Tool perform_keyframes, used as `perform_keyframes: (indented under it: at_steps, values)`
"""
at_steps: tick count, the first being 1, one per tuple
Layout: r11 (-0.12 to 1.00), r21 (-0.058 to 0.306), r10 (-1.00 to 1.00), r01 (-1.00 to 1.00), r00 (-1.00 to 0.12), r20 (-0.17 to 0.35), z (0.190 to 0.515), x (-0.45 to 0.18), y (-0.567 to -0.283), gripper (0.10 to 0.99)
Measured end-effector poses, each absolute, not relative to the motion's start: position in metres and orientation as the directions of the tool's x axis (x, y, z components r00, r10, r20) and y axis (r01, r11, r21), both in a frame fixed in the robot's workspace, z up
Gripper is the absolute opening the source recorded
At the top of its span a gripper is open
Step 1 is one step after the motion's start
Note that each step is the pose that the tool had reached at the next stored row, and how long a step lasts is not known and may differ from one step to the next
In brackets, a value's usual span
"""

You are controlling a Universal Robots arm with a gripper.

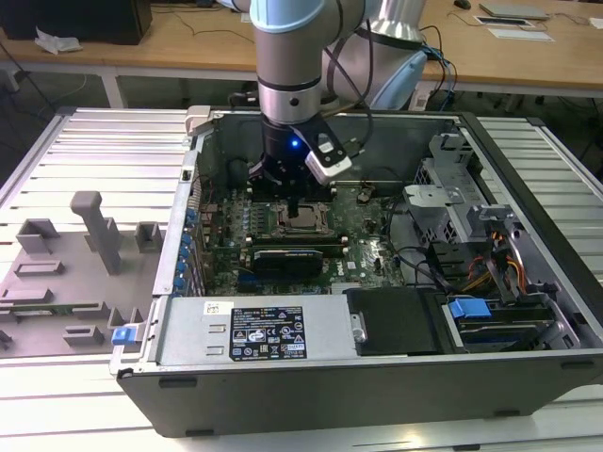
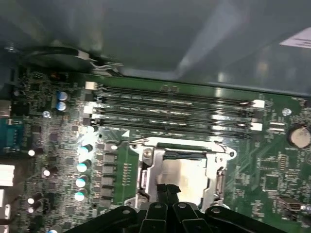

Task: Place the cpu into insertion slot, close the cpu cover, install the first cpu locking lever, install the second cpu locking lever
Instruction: 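Close the cpu cover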

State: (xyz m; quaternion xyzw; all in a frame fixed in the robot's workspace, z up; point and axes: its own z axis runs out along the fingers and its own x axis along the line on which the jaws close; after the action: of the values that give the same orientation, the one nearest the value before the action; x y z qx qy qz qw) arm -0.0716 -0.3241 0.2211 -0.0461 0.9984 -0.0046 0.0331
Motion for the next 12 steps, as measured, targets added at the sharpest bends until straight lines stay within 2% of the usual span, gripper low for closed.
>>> perform_keyframes:
  at_steps: [3, 12]
  values:
    - [0.995, 0.014, -0.093, -0.094, -0.993, -0.068, 0.217, -0.077, -0.324, 0.106]
    - [0.995, 0.022, -0.093, -0.095, -0.993, -0.069, 0.208, -0.081, -0.324, 0.106]
